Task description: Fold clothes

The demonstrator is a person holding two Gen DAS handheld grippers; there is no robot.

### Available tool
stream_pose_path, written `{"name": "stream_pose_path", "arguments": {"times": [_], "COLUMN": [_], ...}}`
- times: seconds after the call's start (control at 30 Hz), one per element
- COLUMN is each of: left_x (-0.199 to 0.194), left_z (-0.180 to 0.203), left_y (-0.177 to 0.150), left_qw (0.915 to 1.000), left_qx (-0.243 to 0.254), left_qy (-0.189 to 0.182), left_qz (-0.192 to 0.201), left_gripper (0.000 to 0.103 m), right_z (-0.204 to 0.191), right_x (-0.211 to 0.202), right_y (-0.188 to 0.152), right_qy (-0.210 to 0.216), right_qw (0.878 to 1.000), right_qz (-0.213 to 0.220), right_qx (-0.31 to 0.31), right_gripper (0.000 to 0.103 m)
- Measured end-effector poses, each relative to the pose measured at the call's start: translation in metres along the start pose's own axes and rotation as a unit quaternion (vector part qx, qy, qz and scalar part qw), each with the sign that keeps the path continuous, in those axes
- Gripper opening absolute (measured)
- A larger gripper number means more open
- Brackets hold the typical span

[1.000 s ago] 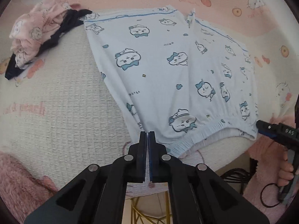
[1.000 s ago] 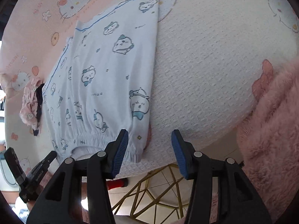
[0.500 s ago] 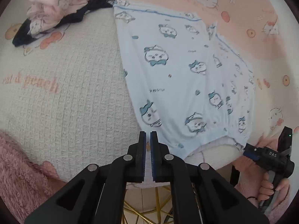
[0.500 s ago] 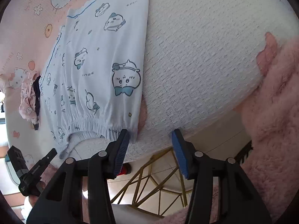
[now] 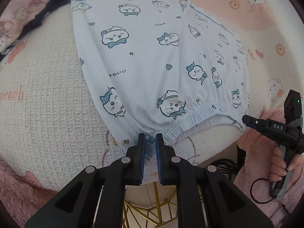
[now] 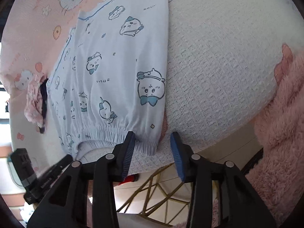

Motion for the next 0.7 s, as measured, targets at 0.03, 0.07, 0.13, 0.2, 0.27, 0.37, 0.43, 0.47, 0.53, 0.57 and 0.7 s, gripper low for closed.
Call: {"name": "stream_pose_path", "arguments": {"times": [0.03, 0.07, 0.13, 0.2, 0.27, 0.37, 0.43, 0.47, 0.53, 0.57, 0.7], "left_x": [-0.003, -0.006, -0.013, -0.018, -0.021, -0.024, -0.025, -0.025, -0.025, -0.023, -0.018], "left_z": [-0.003, -0.005, -0.010, -0.016, -0.021, -0.026, -0.028, -0.028, -0.026, -0.024, -0.015], "left_y": [0.000, -0.001, -0.001, -0.003, -0.005, -0.008, -0.010, -0.010, -0.011, -0.011, -0.010], "left_qw": [1.0000, 0.9999, 0.9998, 0.9995, 0.9992, 0.9991, 0.9988, 0.9987, 0.9984, 0.9984, 0.9979], "left_qx": [-0.004, -0.008, -0.014, -0.023, -0.030, -0.033, -0.037, -0.038, -0.040, -0.039, -0.037], "left_qy": [-0.001, -0.001, 0.000, -0.002, -0.008, -0.009, -0.015, -0.020, -0.029, -0.031, -0.048], "left_qz": [0.004, 0.008, 0.016, 0.023, 0.027, 0.027, 0.028, 0.029, 0.028, 0.026, 0.023], "left_gripper": [0.012, 0.012, 0.013, 0.016, 0.019, 0.020, 0.021, 0.021, 0.021, 0.021, 0.021], "right_z": [-0.005, -0.009, -0.017, -0.033, -0.058, -0.093, -0.134, -0.150, -0.168, -0.171, -0.169], "right_x": [0.001, 0.000, -0.002, -0.007, -0.014, -0.023, -0.019, -0.016, 0.004, 0.019, 0.072], "right_y": [0.000, 0.001, 0.003, 0.008, 0.016, 0.030, 0.030, 0.031, 0.027, 0.023, 0.011], "right_qy": [-0.007, -0.004, 0.006, 0.035, 0.051, 0.070, 0.079, 0.079, 0.073, 0.059, 0.019], "right_qw": [1.000, 1.000, 1.000, 0.999, 0.998, 0.991, 0.985, 0.982, 0.976, 0.973, 0.967], "right_qz": [0.003, 0.003, 0.005, 0.002, 0.005, 0.009, 0.003, 0.000, -0.019, -0.031, -0.078], "right_qx": [-0.009, -0.010, -0.009, -0.012, -0.045, -0.110, -0.152, -0.170, -0.206, -0.220, -0.242], "right_gripper": [0.008, 0.007, 0.006, 0.005, 0.005, 0.005, 0.005, 0.005, 0.005, 0.005, 0.010]}}
Point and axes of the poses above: each gripper's, at about its wrist camera, not at the fingertips, and x roughly the way its jaws point, z to its right, y to its top, the point moved 5 cm from there along x, roughly the way its jaws point, and after that the axes turned 14 degrees about x, right-handed, at the moved point
